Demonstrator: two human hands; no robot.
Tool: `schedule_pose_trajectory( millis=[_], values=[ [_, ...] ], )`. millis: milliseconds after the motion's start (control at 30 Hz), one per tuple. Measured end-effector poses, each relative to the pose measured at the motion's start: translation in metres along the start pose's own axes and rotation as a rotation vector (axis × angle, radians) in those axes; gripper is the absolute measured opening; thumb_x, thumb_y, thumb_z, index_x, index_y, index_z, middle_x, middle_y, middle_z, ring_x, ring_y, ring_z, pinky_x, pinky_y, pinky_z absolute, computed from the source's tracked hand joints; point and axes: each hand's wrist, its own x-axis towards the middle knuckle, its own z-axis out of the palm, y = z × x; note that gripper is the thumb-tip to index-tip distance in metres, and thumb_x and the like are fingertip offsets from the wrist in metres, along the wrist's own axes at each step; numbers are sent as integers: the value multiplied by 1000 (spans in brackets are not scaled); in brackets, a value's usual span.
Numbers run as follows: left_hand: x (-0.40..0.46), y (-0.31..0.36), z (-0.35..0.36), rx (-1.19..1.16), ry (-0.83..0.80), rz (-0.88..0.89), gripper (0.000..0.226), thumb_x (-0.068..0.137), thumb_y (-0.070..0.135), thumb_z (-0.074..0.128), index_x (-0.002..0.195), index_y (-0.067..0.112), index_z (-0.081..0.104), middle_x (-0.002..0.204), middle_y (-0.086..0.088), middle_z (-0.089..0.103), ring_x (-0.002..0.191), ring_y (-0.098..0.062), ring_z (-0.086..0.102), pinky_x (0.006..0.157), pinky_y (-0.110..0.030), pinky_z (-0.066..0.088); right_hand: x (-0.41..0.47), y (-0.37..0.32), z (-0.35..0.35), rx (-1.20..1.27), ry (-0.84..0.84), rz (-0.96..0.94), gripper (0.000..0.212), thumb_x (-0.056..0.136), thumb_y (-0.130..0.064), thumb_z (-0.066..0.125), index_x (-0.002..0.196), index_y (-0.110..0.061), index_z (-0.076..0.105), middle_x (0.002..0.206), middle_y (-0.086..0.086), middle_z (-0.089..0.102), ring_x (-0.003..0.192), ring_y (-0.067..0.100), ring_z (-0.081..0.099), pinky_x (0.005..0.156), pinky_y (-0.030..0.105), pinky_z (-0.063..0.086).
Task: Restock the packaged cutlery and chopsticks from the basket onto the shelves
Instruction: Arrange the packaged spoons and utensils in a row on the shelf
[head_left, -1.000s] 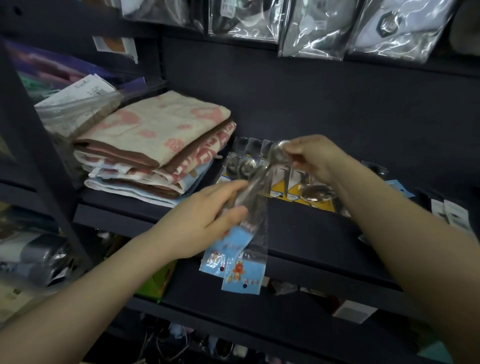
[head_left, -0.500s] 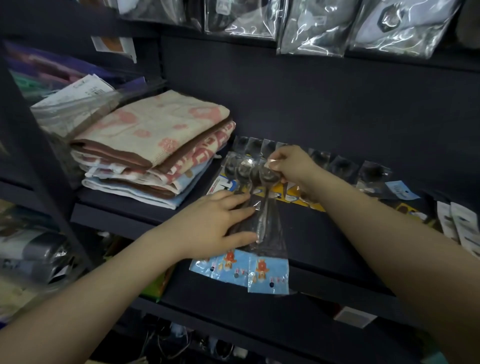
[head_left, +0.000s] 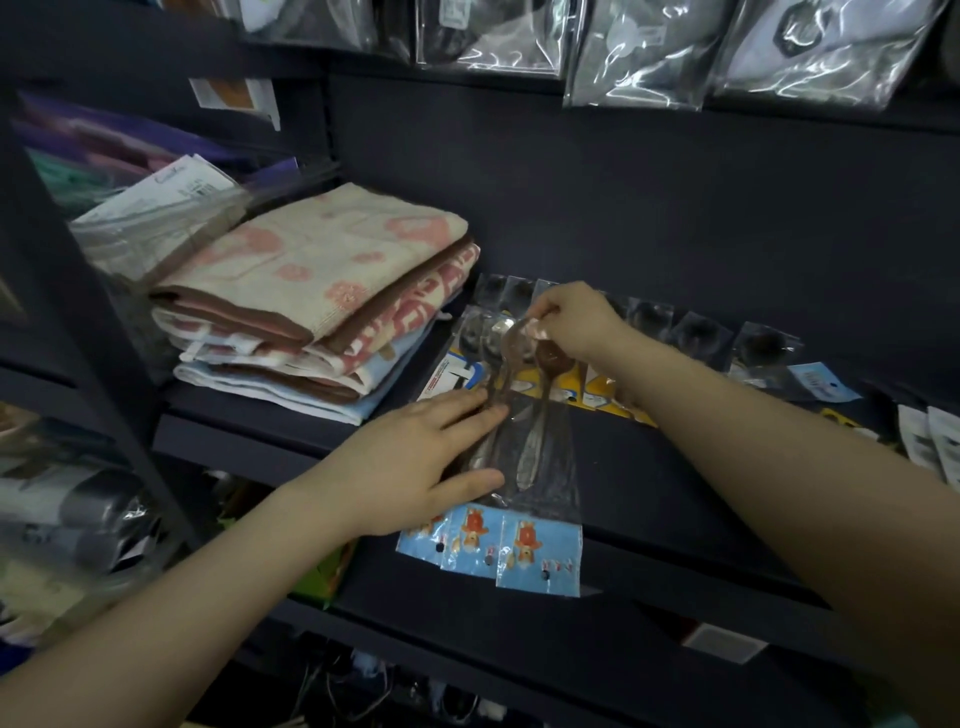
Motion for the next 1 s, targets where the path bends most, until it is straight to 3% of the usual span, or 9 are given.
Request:
schedule_pose_trajectory(
  millis=[200,333,400,500,600,667,767,867,1000],
  values=[
    [0,3,-4,3,-10,8,77,71,72,12,141,41,17,153,2,16,138,-16,23,108,-28,26,-8,-3,-2,-81,-6,-88,27,88,-20,61,113,-9,63,117,9,64,109,23,58,81,23,39],
    [3,4,-4,36,-19,-1,85,68,74,9,144,36,10,153,2,16,139,-16,20,110,-29,24,-21,7,-21,-174,-13,-48,31,89,-21,57,113,-2,62,116,14,64,108,28,58,92,35,45],
    [4,4,-4,63,-4,-5,92,66,75,7,145,27,3,155,4,14,141,-14,13,112,-25,13,-24,15,-24,-222,-42,-35,28,87,-16,58,112,-3,63,115,12,64,105,27,59,89,35,46],
    [5,6,-5,114,7,18,95,66,74,3,146,22,7,155,6,12,142,-11,5,110,-22,-1,-23,18,-21,-123,-34,-15,22,87,-8,57,107,-2,64,99,6,62,87,19,58,75,28,47],
    [7,8,-6,131,1,41,98,65,75,-3,145,21,11,155,6,13,142,-9,4,111,-22,-2,-22,15,-18,79,-7,62,13,88,0,54,95,-3,64,80,8,59,61,13,53,59,22,44],
    [7,6,-5,130,-5,44,101,62,77,-9,146,23,9,155,6,14,142,-10,6,113,-23,1,-20,14,-16,95,-1,108,15,88,2,48,84,-4,61,68,8,57,57,18,52,56,24,43],
    [6,6,-5,102,-16,49,99,63,77,-9,146,24,4,155,6,13,142,-10,10,113,-21,4,-19,11,-12,-35,-13,121,22,82,4,44,86,8,65,67,17,59,68,26,56,63,35,50],
    [5,5,-8,48,-33,44,95,69,76,-2,146,22,4,155,5,13,141,-8,13,109,-17,7,-18,4,-11,-186,5,52,25,79,2,47,93,11,65,92,25,65,91,35,62,86,45,52],
    [7,-7,-16,-55,-144,59,69,86,54,19,146,23,5,155,10,5,140,-1,5,107,-10,2,-15,-8,-7,-183,36,-58,28,88,-10,47,104,1,67,113,16,66,109,32,58,88,35,45]
  ],
)
